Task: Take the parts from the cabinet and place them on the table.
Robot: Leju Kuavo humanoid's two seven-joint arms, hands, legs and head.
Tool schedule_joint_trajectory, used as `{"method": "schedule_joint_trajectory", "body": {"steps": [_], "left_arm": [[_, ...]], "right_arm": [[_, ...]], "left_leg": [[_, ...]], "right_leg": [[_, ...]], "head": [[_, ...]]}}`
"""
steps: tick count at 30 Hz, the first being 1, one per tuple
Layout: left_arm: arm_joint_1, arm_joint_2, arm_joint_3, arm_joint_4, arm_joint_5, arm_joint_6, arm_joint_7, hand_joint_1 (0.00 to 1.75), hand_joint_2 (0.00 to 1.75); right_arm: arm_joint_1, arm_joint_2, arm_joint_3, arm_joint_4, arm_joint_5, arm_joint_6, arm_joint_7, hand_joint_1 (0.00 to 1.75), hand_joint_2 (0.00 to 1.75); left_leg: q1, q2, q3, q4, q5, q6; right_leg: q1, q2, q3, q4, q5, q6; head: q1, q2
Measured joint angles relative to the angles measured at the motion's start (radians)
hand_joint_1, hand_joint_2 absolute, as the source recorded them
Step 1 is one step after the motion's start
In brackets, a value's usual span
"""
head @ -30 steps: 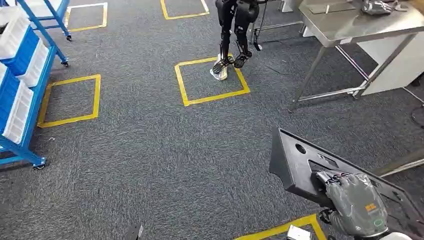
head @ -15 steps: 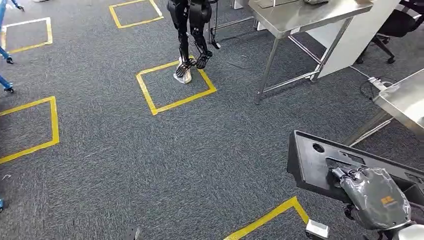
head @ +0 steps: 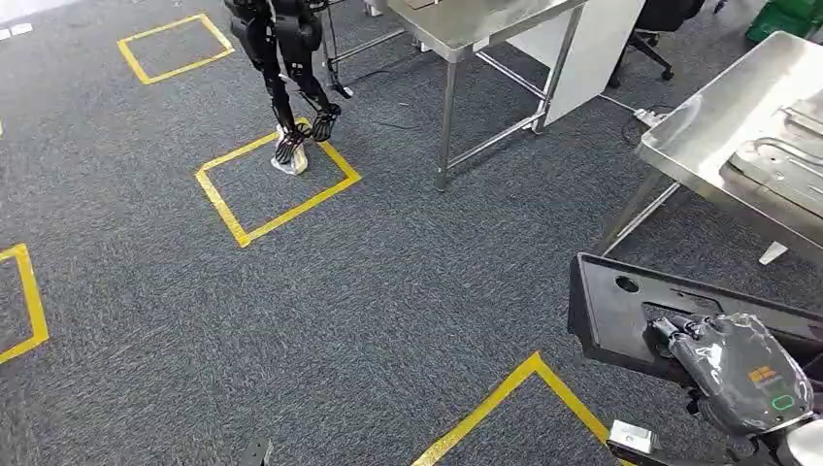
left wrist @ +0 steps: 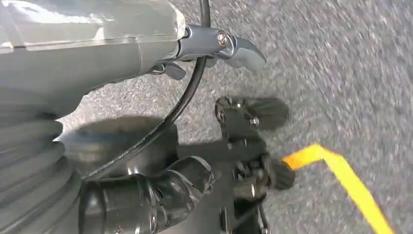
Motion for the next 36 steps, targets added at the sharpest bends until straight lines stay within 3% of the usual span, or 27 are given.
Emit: {"method": "schedule_joint_trajectory", "body": {"steps": [1, 2, 4, 5, 6, 8, 9, 10, 13, 14, 16, 17, 19, 20, 21, 22, 23, 24, 25, 26, 29, 30, 31, 32, 34, 35, 36], "left_arm": [[0.001, -0.001, 0.000, 0.000, 0.000, 0.002, 0.005, 0.00, 1.75], [0.001, -0.003, 0.000, 0.000, 0.000, 0.005, 0.010, 0.00, 1.75], [0.002, -0.006, 0.000, 0.000, 0.001, 0.008, 0.015, 0.00, 1.75], [0.007, -0.008, 0.000, 0.000, 0.001, 0.008, 0.018, 0.00, 1.75], [0.013, -0.008, -0.001, 0.000, 0.002, 0.010, 0.019, 0.00, 1.75], [0.013, -0.008, -0.001, 0.000, 0.002, 0.010, 0.019, 0.00, 1.75], [0.014, -0.008, -0.001, 0.000, 0.003, 0.010, 0.019, 0.00, 1.75], [0.014, -0.006, -0.001, 0.000, 0.005, 0.010, 0.019, 0.00, 1.75], [0.009, -0.007, -0.001, 0.000, 0.008, 0.009, 0.017, 0.00, 1.75], [0.007, -0.009, -0.001, 0.000, 0.009, 0.008, 0.014, 0.00, 1.75], [0.006, -0.013, 0.000, -0.001, 0.010, 0.008, 0.011, 0.00, 1.75], [0.006, -0.014, 0.000, -0.001, 0.010, 0.008, 0.010, 0.00, 1.75], [0.009, -0.016, 0.000, -0.001, 0.010, 0.008, 0.010, 0.00, 1.75], [0.009, -0.016, 0.000, -0.001, 0.011, 0.008, 0.010, 0.00, 1.75], [0.010, -0.018, 0.000, -0.001, 0.011, 0.008, 0.010, 0.00, 1.75], [0.009, -0.018, 0.000, -0.001, 0.011, 0.008, 0.010, 0.00, 1.75], [0.009, -0.019, 0.000, -0.001, 0.011, 0.008, 0.010, 0.00, 1.75], [0.008, -0.019, 0.000, -0.001, 0.011, 0.008, 0.010, 0.00, 1.75], [0.007, -0.018, 0.000, -0.001, 0.011, 0.008, 0.010, 0.00, 1.75], [0.008, -0.019, 0.000, 0.000, 0.011, 0.008, 0.010, 0.00, 1.75], [0.001, -0.019, 0.000, -0.001, 0.011, 0.008, 0.010, 0.00, 1.75], [-0.001, -0.020, 0.000, -0.001, 0.011, 0.008, 0.010, 0.00, 1.75], [-0.001, -0.019, 0.000, -0.001, 0.011, 0.008, 0.010, 0.00, 1.75], [-0.001, -0.020, 0.000, -0.001, 0.011, 0.008, 0.010, 0.00, 1.75], [0.003, -0.020, 0.000, -0.001, 0.012, 0.008, 0.010, 0.00, 1.75], [0.006, -0.019, -0.001, -0.001, 0.014, 0.008, 0.011, 0.00, 1.75], [0.007, -0.020, -0.001, -0.001, 0.014, 0.008, 0.011, 0.00, 1.75]], "right_arm": [[-0.006, -0.013, -0.002, 0.001, -0.007, 0.002, 0.007, 1.75, 1.75], [-0.006, -0.020, -0.005, 0.002, -0.015, 0.001, 0.016, 1.75, 1.75], [0.003, -0.031, -0.011, 0.003, -0.025, -0.002, 0.023, 1.75, 1.75], [0.009, -0.035, -0.016, 0.003, -0.029, -0.003, 0.026, 1.75, 1.75], [0.015, -0.040, -0.020, 0.003, -0.031, -0.003, 0.027, 1.75, 1.75], [0.019, -0.048, -0.027, 0.003, -0.031, -0.004, 0.032, 1.75, 1.75], [0.019, -0.048, -0.027, 0.003, -0.031, -0.005, 0.032, 1.75, 1.75], [0.021, -0.048, -0.027, 0.003, -0.032, -0.005, 0.032, 1.75, 1.75], [0.027, -0.048, -0.028, 0.006, -0.029, -0.007, 0.031, 1.75, 1.75], [0.026, -0.051, -0.028, 0.008, -0.026, -0.008, 0.031, 1.75, 1.75], [0.018, -0.054, -0.029, 0.012, -0.020, -0.010, 0.029, 1.75, 1.75], [0.013, -0.051, -0.028, 0.014, -0.015, -0.012, 0.029, 1.75, 1.75], [0.013, -0.051, -0.027, 0.018, -0.014, -0.013, 0.025, 1.75, 1.75], [0.014, -0.051, -0.026, 0.021, -0.014, -0.012, 0.024, 1.75, 1.75], [0.013, -0.051, -0.026, 0.023, -0.014, -0.013, 0.024, 1.75, 1.75], [0.013, -0.051, -0.026, 0.025, -0.014, -0.013, 0.024, 1.75, 1.75], [0.012, -0.051, -0.027, 0.026, -0.014, -0.013, 0.024, 1.75, 1.75], [0.012, -0.051, -0.028, 0.027, -0.014, -0.013, 0.024, 1.75, 1.75], [0.011, -0.050, -0.027, 0.029, -0.014, -0.013, 0.023, 1.75, 1.75], [0.014, -0.051, -0.027, 0.030, -0.014, -0.013, 0.023, 1.75, 1.75], [0.023, -0.054, -0.030, 0.033, -0.014, -0.014, 0.022, 1.75, 1.75], [0.028, -0.056, -0.033, 0.033, -0.014, -0.015, 0.022, 1.75, 1.75], [0.028, -0.059, -0.038, 0.033, -0.014, -0.015, 0.022, 1.75, 1.75], [0.027, -0.059, -0.041, 0.033, -0.014, -0.015, 0.024, 1.75, 1.75], [0.030, -0.059, -0.041, 0.033, -0.014, -0.015, 0.024, 1.75, 1.75], [0.032, -0.058, -0.042, 0.033, -0.014, -0.015, 0.024, 1.75, 1.75], [0.033, -0.058, -0.042, 0.033, -0.014, -0.015, 0.024, 1.75, 1.75]], "left_leg": [[0.003, -0.054, -0.027, 0.056, -0.034, 0.002], [0.004, -0.081, -0.068, 0.138, -0.074, 0.003], [0.002, -0.096, -0.152, 0.288, -0.125, 0.005], [0.002, -0.097, -0.173, 0.312, -0.114, 0.009], [0.002, -0.099, -0.168, 0.282, -0.075, 0.014], [-0.005, -0.123, -0.112, 0.123, 0.032, 0.030], [-0.006, -0.167, -0.084, 0.040, 0.069, 0.040], [-0.002, -0.195, -0.074, 0.022, 0.058, 0.047], [-0.009, -0.162, -0.059, 0.006, 0.058, 0.046], [-0.003, -0.145, -0.049, -0.016, 0.066, 0.051], [-0.003, -0.118, -0.034, -0.039, 0.074, 0.060], [-0.003, -0.104, -0.032, -0.040, 0.074, 0.061], [-0.003, -0.073, -0.031, -0.038, 0.067, 0.060], [-0.002, -0.059, -0.030, -0.036, 0.063, 0.057], [0.001, -0.044, -0.028, -0.032, 0.058, 0.053], [0.004, -0.031, -0.026, -0.028, 0.052, 0.048], [0.007, -0.018, -0.022, -0.022, 0.044, 0.041], [0.008, -0.008, -0.018, -0.015, 0.035, 0.033], [0.000, -0.001, -0.016, -0.007, 0.026, 0.021], [-0.002, 0.009, -0.012, -0.010, 0.023, 0.015], [-0.001, 0.044, 0.005, -0.013, 0.012, 0.000], [0.006, 0.012, 0.003, -0.003, 0.000, -0.007], [0.008, -0.050, -0.016, 0.046, -0.032, -0.006], [0.009, -0.079, -0.051, 0.116, -0.069, -0.004], [0.005, -0.096, -0.142, 0.282, -0.130, -0.001], [0.004, -0.097, -0.169, 0.319, -0.125, 0.001], [0.003, -0.098, -0.173, 0.310, -0.101, 0.006]], "right_leg": [[0.001, 0.009, 0.001, -0.001, -0.001, -0.008], [0.003, 0.021, 0.001, -0.001, -0.002, -0.015], [0.009, 0.045, 0.001, 0.000, -0.004, -0.019], [0.013, 0.063, 0.002, 0.001, -0.005, -0.021], [0.015, 0.080, 0.004, 0.003, -0.005, -0.021], [0.016, 0.113, 0.006, 0.005, -0.007, -0.022], [0.015, 0.126, 0.005, 0.005, -0.008, -0.021], [0.017, 0.138, 0.002, 0.008, -0.008, -0.016], [0.001, 0.178, -0.005, 0.000, 0.000, 0.006], [0.009, 0.189, -0.005, -0.004, 0.000, 0.014], [0.010, 0.071, -0.027, 0.053, -0.039, 0.018], [0.009, 0.044, -0.060, 0.116, -0.073, 0.024], [-0.001, 0.024, -0.132, 0.257, -0.126, 0.037], [-0.006, 0.021, -0.144, 0.275, -0.119, 0.043], [-0.012, 0.016, -0.131, 0.246, -0.090, 0.049], [-0.016, 0.008, -0.099, 0.183, -0.051, 0.055], [-0.019, -0.011, -0.048, 0.091, -0.006, 0.060], [-0.021, -0.041, -0.012, 0.021, 0.015, 0.064], [-0.005, -0.066, -0.009, 0.012, -0.001, 0.053], [-0.005, -0.045, -0.011, 0.016, -0.003, 0.038], [-0.002, -0.006, -0.012, 0.016, -0.008, 0.017], [-0.010, 0.002, -0.008, 0.012, -0.006, 0.010], [-0.008, 0.013, -0.007, 0.012, -0.006, 0.000], [-0.007, 0.022, -0.007, 0.012, -0.007, -0.006], [0.000, 0.050, -0.007, 0.013, -0.009, -0.011], [0.003, 0.066, -0.006, 0.013, -0.009, -0.012], [0.006, 0.079, -0.004, 0.013, -0.010, -0.013]], "head": [[-0.001, 0.000], [-0.001, 0.000], [-0.001, 0.000], [-0.001, 0.000], [-0.001, 0.000], [-0.001, 0.000], [-0.001, 0.000], [0.000, 0.000], [-0.002, 0.000], [0.000, 0.000], [0.005, 0.000], [0.005, 0.000], [0.005, 0.000], [0.005, 0.000], [0.005, 0.000], [0.005, 0.000], [0.006, 0.000], [0.005, 0.000], [0.010, 0.000], [0.007, 0.000], [0.008, 0.000], [0.005, 0.000], [0.006, 0.000], [0.005, 0.000], [0.005, 0.000], [0.005, 0.000], [0.005, 0.000]]}}
